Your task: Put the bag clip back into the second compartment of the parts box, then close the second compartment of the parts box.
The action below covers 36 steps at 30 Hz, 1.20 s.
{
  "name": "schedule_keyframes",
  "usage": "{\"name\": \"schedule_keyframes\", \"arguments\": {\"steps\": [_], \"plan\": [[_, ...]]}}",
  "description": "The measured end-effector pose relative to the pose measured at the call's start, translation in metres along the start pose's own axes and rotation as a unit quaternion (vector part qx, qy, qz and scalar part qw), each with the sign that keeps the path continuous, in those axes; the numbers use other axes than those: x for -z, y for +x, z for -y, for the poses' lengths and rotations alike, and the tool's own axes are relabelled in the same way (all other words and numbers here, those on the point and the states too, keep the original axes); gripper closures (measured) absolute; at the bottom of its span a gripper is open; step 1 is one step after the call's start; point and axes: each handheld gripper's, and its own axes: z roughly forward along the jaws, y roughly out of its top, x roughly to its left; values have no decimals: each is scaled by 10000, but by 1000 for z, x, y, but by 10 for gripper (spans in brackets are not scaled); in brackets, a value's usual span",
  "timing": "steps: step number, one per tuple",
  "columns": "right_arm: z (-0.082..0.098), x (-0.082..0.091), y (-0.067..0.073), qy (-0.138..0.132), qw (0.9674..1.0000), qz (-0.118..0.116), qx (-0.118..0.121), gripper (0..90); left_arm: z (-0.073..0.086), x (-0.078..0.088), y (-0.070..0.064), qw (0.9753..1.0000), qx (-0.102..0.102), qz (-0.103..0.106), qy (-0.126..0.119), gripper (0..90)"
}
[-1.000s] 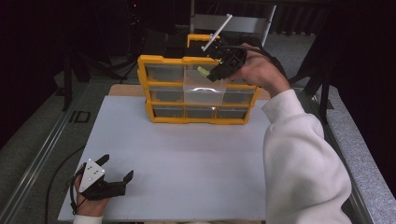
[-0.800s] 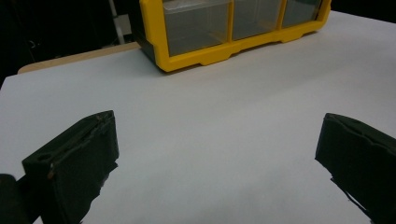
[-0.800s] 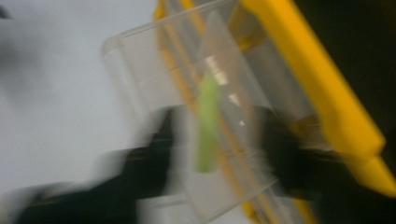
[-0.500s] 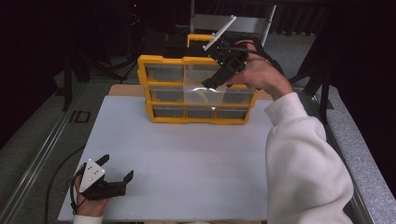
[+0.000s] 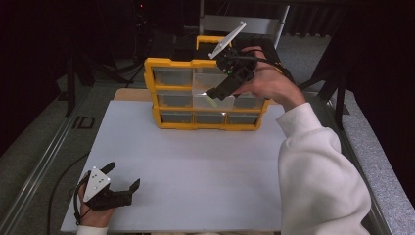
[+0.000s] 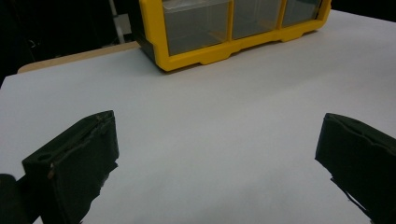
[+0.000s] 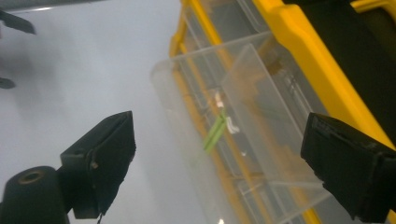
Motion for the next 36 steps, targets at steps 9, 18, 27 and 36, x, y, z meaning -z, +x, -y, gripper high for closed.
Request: {"name": "schedule_keyframes", "arguments": {"steps": [9, 18, 27, 36], "plan": [[1, 1, 11, -101, 9997, -136, 167, 101, 0, -2, 0, 10000, 0, 16, 4, 1], [4, 1, 21, -168, 9991, -299, 265, 110, 0, -2, -1, 10000, 3, 31, 5, 2], [3, 0, 30, -194, 9980, -468, 386, 120, 0, -2, -1, 10000, 3, 26, 3, 1], [6, 2, 40, -229, 9963, -681, 463, 143, 0, -1, -1, 10000, 3, 8, 3, 1]]}}
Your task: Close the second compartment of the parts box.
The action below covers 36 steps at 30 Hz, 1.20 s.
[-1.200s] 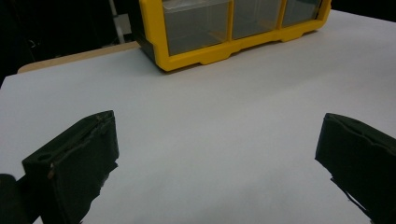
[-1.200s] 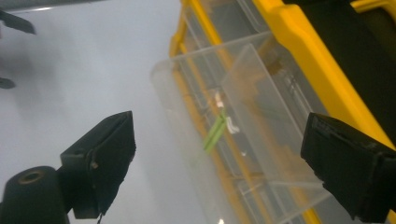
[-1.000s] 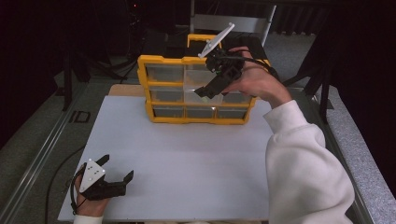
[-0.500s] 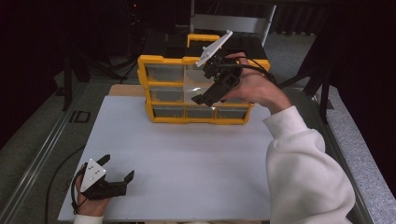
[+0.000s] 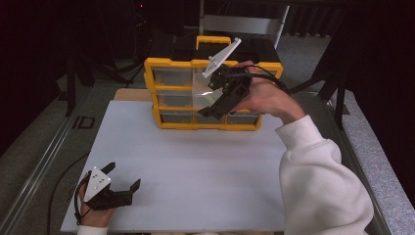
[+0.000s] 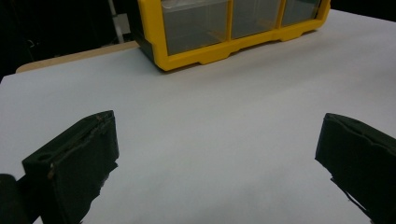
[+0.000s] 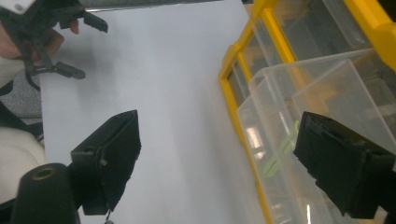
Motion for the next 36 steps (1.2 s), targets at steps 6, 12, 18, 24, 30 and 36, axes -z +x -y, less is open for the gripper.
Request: {"name": "schedule_keyframes", "arguments": {"steps": [6, 12, 18, 24, 30, 36], "plan": [[3, 2, 8, -67, 9999, -85, 46, 218, 0, 0, 0, 10000, 7, -9, -4, 1], [12, 2, 13, -92, 9998, -107, 119, 581, 0, 0, 0, 10000, 2, -15, -2, 2], [20, -1, 13, -26, 9998, 168, 120, 884, 0, 0, 0, 10000, -10, -14, 2, 1], [27, -7, 9, 36, 9995, 307, 97, 899, 0, 0, 0, 10000, 2, -23, -2, 1], [34, -13, 7, 96, 9994, 339, 9, 898, 0, 1, 0, 10000, -2, -27, -2, 1], [42, -20, 4, 176, 9985, 513, -115, 898, 0, 0, -1, 10000, 1, -17, -3, 2]]}}
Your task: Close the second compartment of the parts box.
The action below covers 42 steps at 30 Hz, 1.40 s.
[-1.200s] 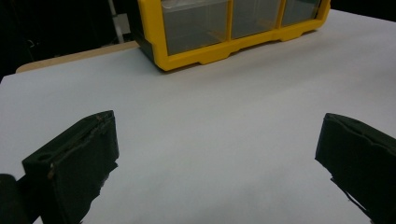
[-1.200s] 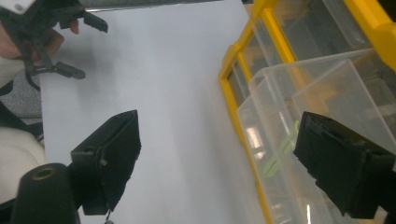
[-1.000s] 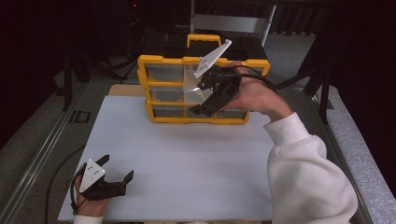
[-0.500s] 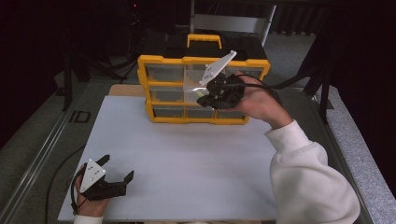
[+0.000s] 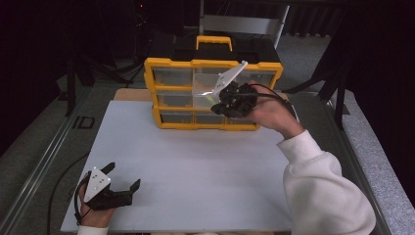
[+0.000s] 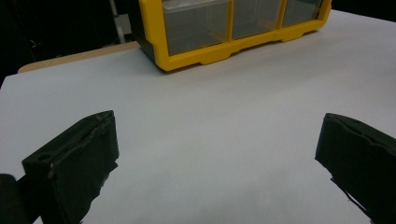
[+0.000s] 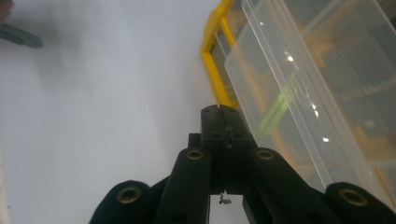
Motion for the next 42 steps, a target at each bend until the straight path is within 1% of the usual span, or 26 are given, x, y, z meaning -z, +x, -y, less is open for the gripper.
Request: {"name": "schedule_keyframes", "arguments": {"steps": [11, 16, 17, 21, 26, 28, 30, 32, 33, 38, 39, 42], "plan": [[14, -14, -2, 72, 9997, 119, -179, 898, 0, 0, 0, 10000, 1, -11, -4, 1], [20, -19, -4, 60, 9994, 133, -316, 898, 0, 0, 0, 10000, 3, -10, -6, 1], [21, -20, -4, 58, 9993, 171, -320, 898, 0, 0, 0, 10000, 4, -7, -7, 1], [25, -24, -7, 40, 9988, 212, -430, 898, 0, 0, 0, 10000, 1, -1, 0, 1], [30, -29, -10, 84, 9983, 248, -523, 898, 0, -1, 0, 10000, 12, 1, 0, 1], [31, -31, -11, 116, 9984, 221, -515, 898, 0, -1, 0, 10000, -4, -1, 4, 1], [32, -34, -10, 113, 9981, 229, -559, 898, 0, -1, 0, 10000, -13, -1, 1, 1], [33, -36, -10, 164, 9978, 263, -582, 898, 0, -1, 0, 10000, 16, 2, -4, 1], [34, -38, -11, 171, 9980, 274, -542, 898, 0, 0, 0, 10000, 10, 3, -3, 1], [36, -41, -13, 130, 9973, 359, -626, 898, 0, 0, 0, 10000, -1, 0, 0, 2], [37, -42, -14, 130, 9973, 374, -611, 898, 0, 0, 0, 10000, 1, -1, 0, 1], [39, -42, -15, 94, 9970, 365, -671, 898, 0, 0, 0, 10000, -1, -6, 5, 1]]}}
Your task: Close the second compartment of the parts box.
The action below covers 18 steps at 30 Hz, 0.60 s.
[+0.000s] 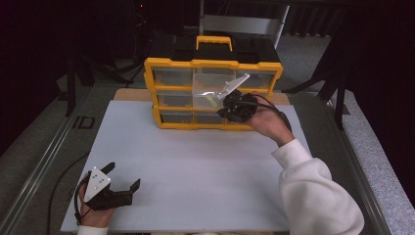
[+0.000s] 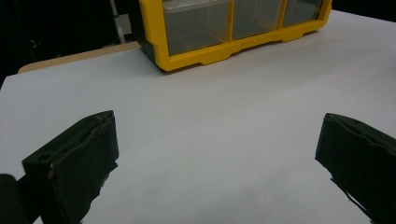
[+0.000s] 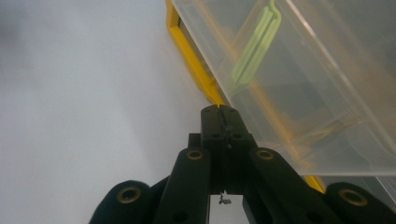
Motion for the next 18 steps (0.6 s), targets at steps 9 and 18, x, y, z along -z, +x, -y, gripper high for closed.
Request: {"name": "schedule_keyframes", "arguments": {"steps": [9, 18], "plan": [[0, 1, 0, -73, 10000, 19, -10, 899, 0, 0, 0, 10000, -5, -13, -9, 1], [0, 0, -2, -137, 9999, 49, -87, 898, 0, 0, 0, 10000, -7, -17, -8, 1]]}}
